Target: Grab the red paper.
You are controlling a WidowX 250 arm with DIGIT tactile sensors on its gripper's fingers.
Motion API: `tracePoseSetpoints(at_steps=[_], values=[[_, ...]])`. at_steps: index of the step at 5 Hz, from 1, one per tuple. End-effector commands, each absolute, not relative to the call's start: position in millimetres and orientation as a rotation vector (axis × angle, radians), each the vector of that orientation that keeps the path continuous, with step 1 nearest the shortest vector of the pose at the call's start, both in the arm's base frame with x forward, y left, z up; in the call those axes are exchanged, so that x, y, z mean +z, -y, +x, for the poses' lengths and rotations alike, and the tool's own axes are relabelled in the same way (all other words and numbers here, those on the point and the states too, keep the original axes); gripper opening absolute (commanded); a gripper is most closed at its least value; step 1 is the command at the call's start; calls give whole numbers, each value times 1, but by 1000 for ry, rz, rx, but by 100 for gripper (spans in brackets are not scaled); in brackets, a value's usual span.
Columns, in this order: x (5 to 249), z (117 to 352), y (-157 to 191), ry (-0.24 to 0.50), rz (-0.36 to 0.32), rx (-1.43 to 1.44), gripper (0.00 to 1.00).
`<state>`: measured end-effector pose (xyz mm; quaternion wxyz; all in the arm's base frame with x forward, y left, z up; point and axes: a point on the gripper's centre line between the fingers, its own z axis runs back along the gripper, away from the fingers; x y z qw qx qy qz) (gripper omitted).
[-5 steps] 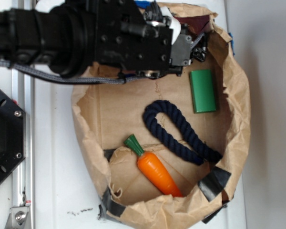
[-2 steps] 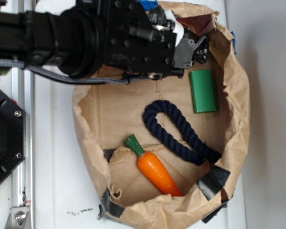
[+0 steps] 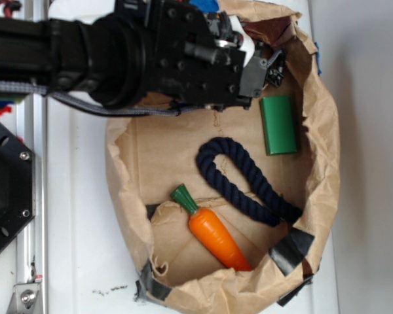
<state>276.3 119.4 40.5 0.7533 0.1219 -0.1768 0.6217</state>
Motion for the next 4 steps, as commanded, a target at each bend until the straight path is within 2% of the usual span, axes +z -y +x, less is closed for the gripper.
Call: tracePoseSetpoints(at_steps=[1, 2, 4], values=[[50, 277, -137, 428, 262, 1435, 100], [48, 275, -135, 419, 264, 1446, 0], [48, 275, -134, 420, 257, 1441, 0]])
